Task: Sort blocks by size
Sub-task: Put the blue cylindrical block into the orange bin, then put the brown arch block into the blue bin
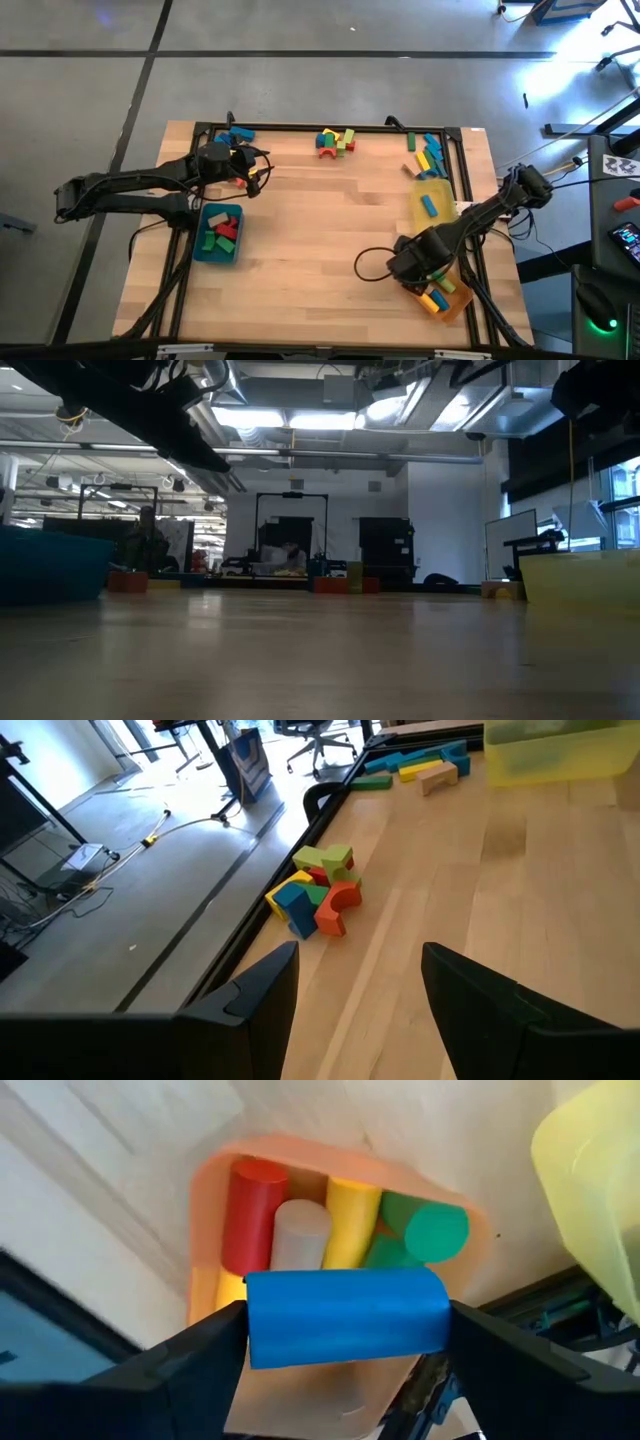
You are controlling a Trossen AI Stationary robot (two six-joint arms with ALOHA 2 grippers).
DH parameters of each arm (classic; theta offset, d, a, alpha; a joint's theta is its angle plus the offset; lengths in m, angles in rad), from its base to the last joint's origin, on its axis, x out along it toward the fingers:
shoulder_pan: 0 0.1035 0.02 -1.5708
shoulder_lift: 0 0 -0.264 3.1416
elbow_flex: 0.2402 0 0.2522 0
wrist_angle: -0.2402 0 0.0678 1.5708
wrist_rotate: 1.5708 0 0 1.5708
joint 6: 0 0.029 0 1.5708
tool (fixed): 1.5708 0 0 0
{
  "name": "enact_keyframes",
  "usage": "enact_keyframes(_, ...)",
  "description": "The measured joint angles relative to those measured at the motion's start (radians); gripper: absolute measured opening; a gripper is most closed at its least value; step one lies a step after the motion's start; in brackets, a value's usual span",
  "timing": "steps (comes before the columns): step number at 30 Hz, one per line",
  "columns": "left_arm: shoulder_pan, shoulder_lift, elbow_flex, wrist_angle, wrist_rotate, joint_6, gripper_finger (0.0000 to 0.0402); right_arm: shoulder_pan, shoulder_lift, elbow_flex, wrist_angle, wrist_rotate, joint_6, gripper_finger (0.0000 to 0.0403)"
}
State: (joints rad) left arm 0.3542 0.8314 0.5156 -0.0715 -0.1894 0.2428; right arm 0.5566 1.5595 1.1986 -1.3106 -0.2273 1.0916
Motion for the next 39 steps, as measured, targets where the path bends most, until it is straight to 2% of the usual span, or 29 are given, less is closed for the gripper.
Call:
enact_keyframes(7, 0.0, 0.0, 0.0, -0.001, 0.0, 0.0, 0.0196, -0.001, 0.014, -0.002, -0.002, 0.012, -0.028, 0.0394)
enact_keyframes(16, 0.0, 0.0, 0.0, 0.0, 0.0, 0.0, 0.0196, -0.07, 0.014, 0.017, -0.002, 0.009, -0.111, 0.0379)
enact_keyframes(18, 0.0, 0.0, 0.0, 0.0, 0.0, 0.0, 0.0196, -0.102, 0.014, 0.039, 0.0, 0.029, -0.139, 0.038)
enact_keyframes(26, 0.0, 0.0, 0.0, 0.0, 0.0, 0.0, 0.0196, -0.272, 0.014, 0.131, -0.011, 0.235, -0.237, 0.0381)
enact_keyframes(33, 0.0, 0.0, 0.0, 0.0, 0.0, -0.022, 0.0196, -0.435, 0.014, 0.14, -0.028, 0.258, -0.369, 0.0381)
enact_keyframes(39, 0.0, 0.0, 0.0, -0.006, 0.0, -0.025, 0.0196, -0.575, 0.014, 0.14, -0.072, 0.359, -0.459, 0.0381)
